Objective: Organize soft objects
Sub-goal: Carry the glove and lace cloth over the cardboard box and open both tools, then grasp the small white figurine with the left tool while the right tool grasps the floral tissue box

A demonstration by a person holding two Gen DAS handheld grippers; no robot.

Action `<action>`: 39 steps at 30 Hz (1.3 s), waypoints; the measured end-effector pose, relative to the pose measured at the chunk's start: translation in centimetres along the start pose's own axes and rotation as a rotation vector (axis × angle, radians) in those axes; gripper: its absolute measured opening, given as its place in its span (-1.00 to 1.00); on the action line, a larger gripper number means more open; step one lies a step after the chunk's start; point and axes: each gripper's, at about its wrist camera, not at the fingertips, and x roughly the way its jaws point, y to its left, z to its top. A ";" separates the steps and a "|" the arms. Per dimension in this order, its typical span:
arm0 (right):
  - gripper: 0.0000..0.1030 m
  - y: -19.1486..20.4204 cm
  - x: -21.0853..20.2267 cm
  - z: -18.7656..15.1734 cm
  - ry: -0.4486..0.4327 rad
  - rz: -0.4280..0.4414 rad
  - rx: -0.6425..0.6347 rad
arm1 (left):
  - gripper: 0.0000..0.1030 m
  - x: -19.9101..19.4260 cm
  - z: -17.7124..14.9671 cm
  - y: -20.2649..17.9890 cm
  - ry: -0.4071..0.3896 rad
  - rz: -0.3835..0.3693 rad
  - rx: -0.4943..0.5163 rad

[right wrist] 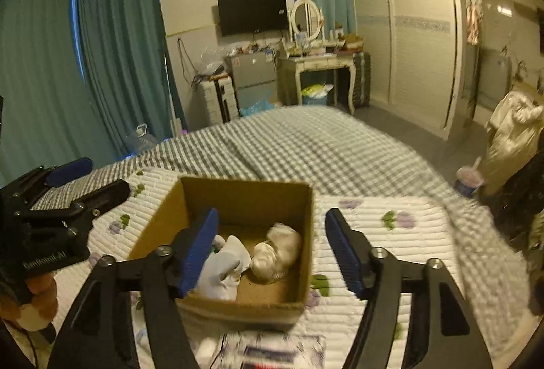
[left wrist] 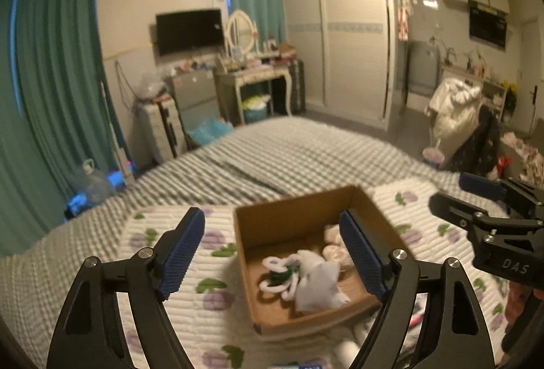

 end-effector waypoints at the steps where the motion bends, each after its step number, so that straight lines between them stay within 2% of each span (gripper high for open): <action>1: 0.44 0.2 -1.3 0.3 -0.011 -0.004 -0.006 | 0.65 -1.3 0.2 0.0 -0.015 0.005 -0.003; 4: 0.60 1.1 -5.9 0.7 -0.039 -0.028 -0.035 | 0.83 -5.6 0.6 0.1 -0.064 0.020 -0.015; 8: 0.75 2.1 -10.7 0.1 -0.050 -0.033 -0.072 | 0.86 -9.8 0.1 0.2 -0.095 0.035 -0.039; 11: 0.80 2.8 -12.8 -1.9 -0.033 -0.040 -0.101 | 0.86 -11.5 -1.3 0.3 -0.089 0.035 -0.051; 14: 0.80 3.0 -13.1 -3.9 -0.005 -0.043 -0.124 | 0.86 -11.6 -2.9 0.3 -0.079 0.055 -0.066; 17: 0.80 3.0 -12.0 -6.7 0.040 -0.041 -0.135 | 0.86 -10.0 -5.3 -0.4 -0.005 0.050 -0.068; 24: 0.80 2.5 -4.2 -13.3 0.180 -0.004 -0.125 | 0.84 -4.8 -12.2 -1.7 0.150 0.051 -0.080; 31: 0.80 2.6 2.2 -17.1 0.280 0.062 -0.126 | 0.83 -0.7 -17.5 -2.5 0.282 0.052 -0.073; 36: 0.81 2.6 4.7 -19.4 0.339 0.055 -0.122 | 0.82 0.6 -19.8 -2.9 0.332 0.028 -0.065; 39: 0.81 2.0 5.1 -19.5 0.341 0.072 -0.091 | 0.82 0.9 -20.7 -3.4 0.354 0.000 -0.063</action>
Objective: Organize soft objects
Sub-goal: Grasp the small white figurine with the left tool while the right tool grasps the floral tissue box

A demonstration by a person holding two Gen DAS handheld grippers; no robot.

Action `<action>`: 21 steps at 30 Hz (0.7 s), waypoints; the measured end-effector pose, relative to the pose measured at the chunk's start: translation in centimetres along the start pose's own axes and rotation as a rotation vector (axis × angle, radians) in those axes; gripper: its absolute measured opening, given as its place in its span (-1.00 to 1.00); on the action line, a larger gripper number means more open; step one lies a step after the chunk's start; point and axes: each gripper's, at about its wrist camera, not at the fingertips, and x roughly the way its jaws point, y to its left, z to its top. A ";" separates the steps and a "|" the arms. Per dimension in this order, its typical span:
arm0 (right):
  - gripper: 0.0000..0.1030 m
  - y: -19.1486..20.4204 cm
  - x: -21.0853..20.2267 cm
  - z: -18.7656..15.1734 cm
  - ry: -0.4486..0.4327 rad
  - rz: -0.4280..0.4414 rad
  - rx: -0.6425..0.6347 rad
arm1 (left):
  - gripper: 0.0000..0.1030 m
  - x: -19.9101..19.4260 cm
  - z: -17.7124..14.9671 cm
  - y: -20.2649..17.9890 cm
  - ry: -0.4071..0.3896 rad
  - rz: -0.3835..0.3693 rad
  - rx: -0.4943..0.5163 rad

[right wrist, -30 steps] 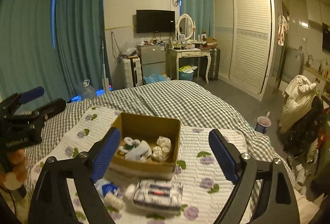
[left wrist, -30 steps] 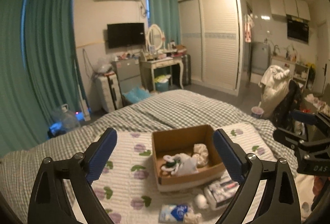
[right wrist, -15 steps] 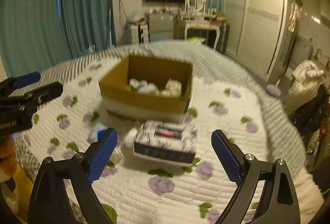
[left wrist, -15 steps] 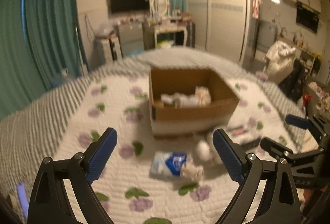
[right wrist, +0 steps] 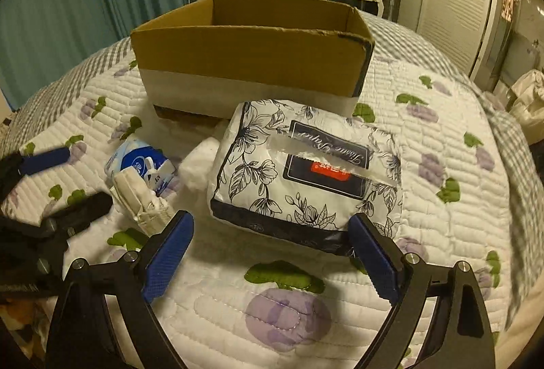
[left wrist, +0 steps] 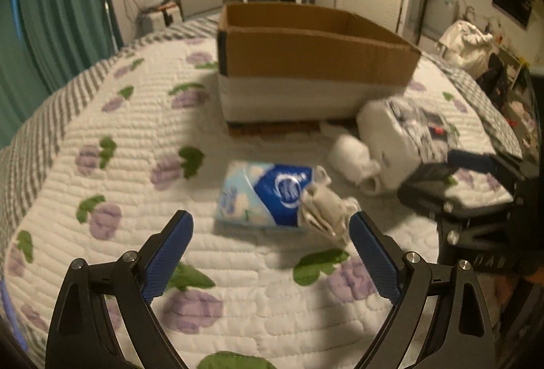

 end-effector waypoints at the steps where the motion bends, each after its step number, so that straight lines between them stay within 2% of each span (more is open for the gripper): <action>1: 0.81 -0.2 0.1 0.0 0.002 0.004 0.011 | 0.82 0.2 -0.2 -0.2 0.004 -0.007 0.006; 2: 0.81 -0.4 0.2 0.1 0.001 0.008 0.023 | 0.80 0.4 -0.3 -0.5 0.009 -0.014 0.015; 4: 0.80 -0.7 0.4 0.1 -0.005 0.011 0.042 | 0.62 1.0 -0.6 -1.2 0.027 -0.020 0.044; 8: 0.63 -1.1 0.4 0.0 -0.019 -0.007 0.066 | 0.44 2.0 -0.6 -2.0 0.049 -0.047 0.066; 11: 0.52 -1.4 0.4 0.0 -0.032 -0.006 0.090 | 0.25 2.2 -0.2 -2.5 0.050 -0.076 0.074; 12: 0.49 -1.4 0.3 -0.1 -0.036 -0.005 0.093 | 0.11 2.3 -0.1 -2.6 0.049 -0.080 0.078; 13: 0.42 -1.5 0.2 -0.1 -0.044 -0.004 0.094 | -0.03 2.4 0.0 -2.7 0.050 -0.084 0.082; 16: 0.18 -1.4 -0.2 -0.2 -0.061 0.000 0.093 | -0.22 2.1 0.2 -2.9 0.038 -0.115 0.095; 17: -0.01 -1.4 -0.4 -0.3 -0.069 0.005 0.093 | -0.24 2.0 0.2 -2.9 0.034 -0.125 0.099; 20: -0.16 -1.0 -1.1 -0.4 -0.081 0.005 0.084 | -0.34 1.6 0.1 -2.9 0.034 -0.127 0.100; 21: -0.18 -0.9 -1.3 -0.4 -0.085 0.005 0.081 | -0.45 1.4 0.2 -2.9 0.034 -0.130 0.096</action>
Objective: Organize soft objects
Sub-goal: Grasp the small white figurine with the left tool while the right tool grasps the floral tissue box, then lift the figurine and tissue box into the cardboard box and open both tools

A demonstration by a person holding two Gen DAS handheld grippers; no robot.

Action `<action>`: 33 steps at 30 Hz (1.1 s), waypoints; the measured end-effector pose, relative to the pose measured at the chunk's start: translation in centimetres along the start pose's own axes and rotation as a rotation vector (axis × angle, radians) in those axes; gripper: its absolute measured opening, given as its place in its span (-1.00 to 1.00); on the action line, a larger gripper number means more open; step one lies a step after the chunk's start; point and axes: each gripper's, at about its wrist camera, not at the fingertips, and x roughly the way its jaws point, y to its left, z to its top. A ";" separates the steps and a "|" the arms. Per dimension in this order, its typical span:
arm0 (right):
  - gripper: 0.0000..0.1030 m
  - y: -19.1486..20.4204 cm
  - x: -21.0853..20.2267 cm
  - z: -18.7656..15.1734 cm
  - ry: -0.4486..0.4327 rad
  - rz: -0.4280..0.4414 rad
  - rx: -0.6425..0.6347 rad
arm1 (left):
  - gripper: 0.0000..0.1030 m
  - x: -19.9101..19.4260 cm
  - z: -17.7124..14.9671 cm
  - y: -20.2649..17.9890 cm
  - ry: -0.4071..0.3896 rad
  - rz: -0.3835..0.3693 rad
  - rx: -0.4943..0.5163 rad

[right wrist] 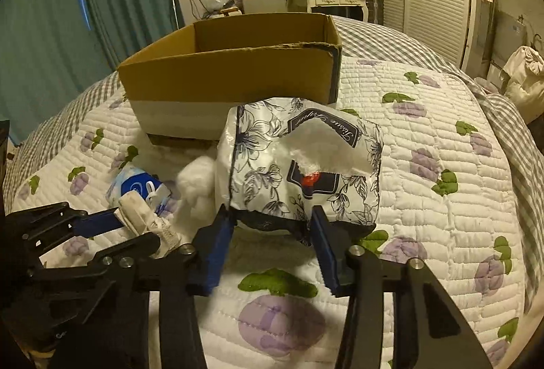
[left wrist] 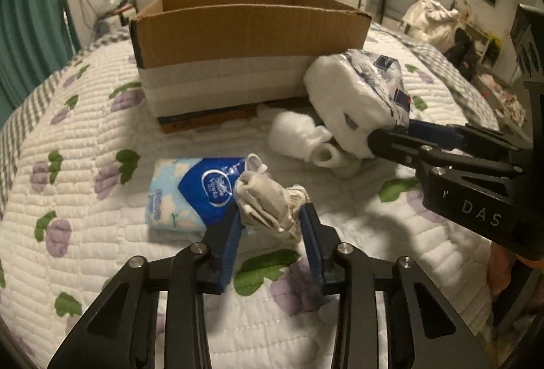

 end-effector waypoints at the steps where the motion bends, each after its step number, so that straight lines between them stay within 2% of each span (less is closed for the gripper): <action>1: -0.20 0.0 -0.3 0.0 -0.005 0.001 0.000 | -0.60 -0.4 0.1 0.0 -0.001 -0.008 -0.006; 3: -0.24 0.0 -1.3 0.0 -0.027 0.010 0.017 | -0.63 -1.2 0.3 0.1 -0.012 -0.009 -0.012; 4: -0.26 0.0 -1.7 0.0 -0.033 0.013 0.019 | -0.73 -1.7 0.4 0.0 -0.020 -0.009 -0.008; 10: -0.37 1.0 -5.2 0.2 -0.082 0.012 0.003 | -0.75 -4.2 0.6 -0.3 -0.066 -0.026 0.004; 11: -0.51 1.1 -5.7 0.2 -0.094 0.003 0.003 | -0.75 -4.5 0.6 -0.4 -0.071 -0.025 0.007; 12: -0.97 1.1 -6.3 0.2 -0.103 -0.002 0.003 | -0.75 -5.0 0.7 -0.6 -0.079 -0.023 0.012; 15: -1.00 0.9 -8.0 0.7 -0.130 0.027 0.019 | -0.75 -6.5 1.3 -0.6 -0.116 -0.021 0.023; 19: -0.99 1.4 -9.1 1.3 -0.145 0.022 -0.019 | -0.75 -7.9 2.1 -0.2 -0.156 -0.008 0.022; 21: -0.99 1.5 -8.9 1.3 -0.123 0.014 -0.014 | -0.75 -8.0 2.1 0.0 -0.160 0.010 0.027; 22: -0.96 1.5 -8.6 1.0 -0.111 0.019 -0.016 | -0.75 -8.0 2.0 0.2 -0.162 0.023 0.030; 23: -0.69 1.7 -8.3 0.7 -0.098 0.022 -0.022 | -0.75 -7.9 1.8 0.4 -0.162 0.034 0.033; 24: -0.41 1.9 -7.9 0.4 -0.086 0.019 -0.026 | -0.75 -7.9 1.6 0.6 -0.162 0.039 0.032; 25: 0.20 1.9 -7.6 0.1 -0.083 0.016 -0.028 | -0.75 -7.9 1.4 0.6 -0.160 0.042 0.030; 26: 0.38 2.0 -7.1 -0.3 -0.080 0.015 -0.031 | -0.75 -7.7 1.3 0.9 -0.158 0.047 0.029; 29: 0.38 2.3 -5.3 -0.9 -0.031 0.010 -0.042 | -0.75 -7.3 0.8 1.5 -0.148 0.061 0.028; 33: 0.45 3.1 -3.0 -1.5 0.017 -0.043 -0.101 | -0.75 -6.7 0.6 2.4 -0.138 0.063 0.013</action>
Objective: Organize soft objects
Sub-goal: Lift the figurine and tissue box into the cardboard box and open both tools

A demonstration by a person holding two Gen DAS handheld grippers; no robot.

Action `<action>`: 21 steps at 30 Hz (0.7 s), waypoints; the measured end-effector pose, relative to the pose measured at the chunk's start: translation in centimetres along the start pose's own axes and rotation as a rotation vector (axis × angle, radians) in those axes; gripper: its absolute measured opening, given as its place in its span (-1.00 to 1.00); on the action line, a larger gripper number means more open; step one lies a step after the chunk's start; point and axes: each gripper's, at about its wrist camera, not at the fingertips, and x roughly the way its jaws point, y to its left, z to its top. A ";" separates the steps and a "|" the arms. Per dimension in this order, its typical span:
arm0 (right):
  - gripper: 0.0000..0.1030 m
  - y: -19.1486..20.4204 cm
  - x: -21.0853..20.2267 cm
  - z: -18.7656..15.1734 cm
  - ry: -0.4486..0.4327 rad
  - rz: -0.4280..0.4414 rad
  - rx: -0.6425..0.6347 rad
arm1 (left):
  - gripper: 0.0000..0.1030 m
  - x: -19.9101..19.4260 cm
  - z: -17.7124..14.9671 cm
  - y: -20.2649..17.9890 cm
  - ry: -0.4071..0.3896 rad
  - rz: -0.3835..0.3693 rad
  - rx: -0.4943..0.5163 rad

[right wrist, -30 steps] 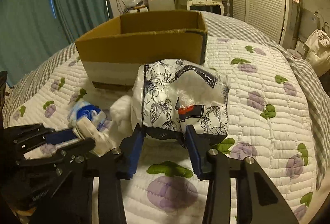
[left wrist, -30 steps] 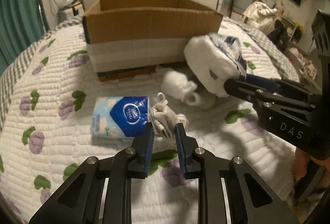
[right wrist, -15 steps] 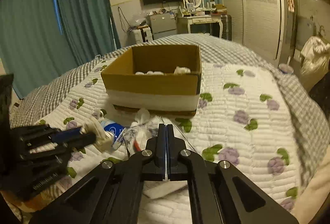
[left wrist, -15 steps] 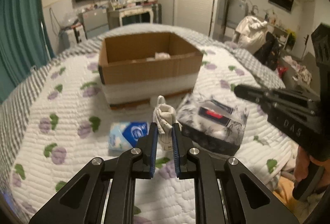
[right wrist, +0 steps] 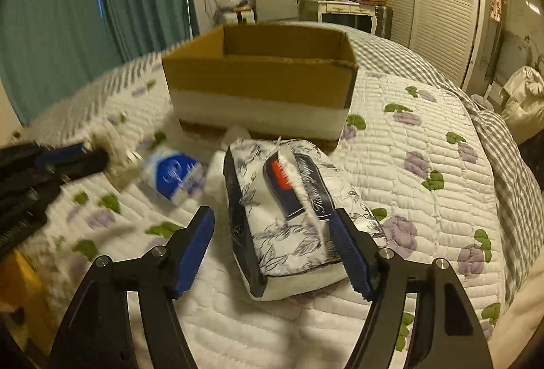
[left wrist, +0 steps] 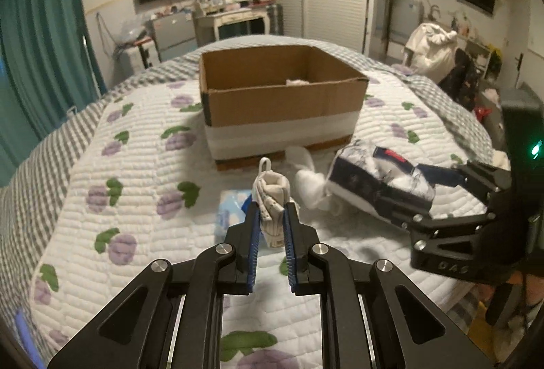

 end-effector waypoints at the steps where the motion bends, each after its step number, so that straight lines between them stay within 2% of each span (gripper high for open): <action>1: 0.53 0.1 0.3 0.0 0.005 -0.006 -0.010 | -0.75 0.1 0.0 0.1 0.001 0.001 -0.003; 2: 0.61 0.3 0.6 -0.1 0.014 -0.012 -0.028 | -0.75 0.2 0.0 0.2 0.003 0.002 -0.006; 6: 0.63 0.7 1.7 -0.1 0.032 -0.075 -0.073 | -0.75 0.1 0.2 0.5 -0.001 -0.002 -0.017; 7: 0.57 0.5 1.7 0.0 0.029 -0.091 -0.069 | -0.75 0.0 0.3 0.5 -0.002 -0.005 -0.019; 9: 0.17 -0.1 1.4 0.1 0.009 -0.129 -0.041 | -0.75 -0.3 0.4 0.4 -0.007 -0.008 -0.016; 11: -0.10 -1.2 0.4 0.4 -0.025 -0.103 0.027 | -0.75 -0.8 0.7 0.2 -0.016 -0.011 -0.008; 13: -0.21 -1.7 -0.5 0.7 -0.047 -0.103 0.057 | -0.75 -1.2 1.1 0.1 -0.028 -0.009 -0.002; 17: -0.24 -2.0 -3.4 2.0 -0.126 -0.086 0.069 | -0.75 -2.3 2.7 -0.3 -0.068 -0.014 0.008; 21: -0.24 -1.9 -6.5 5.5 -0.217 -0.052 0.067 | -0.75 -3.0 5.5 -0.3 -0.121 -0.011 0.016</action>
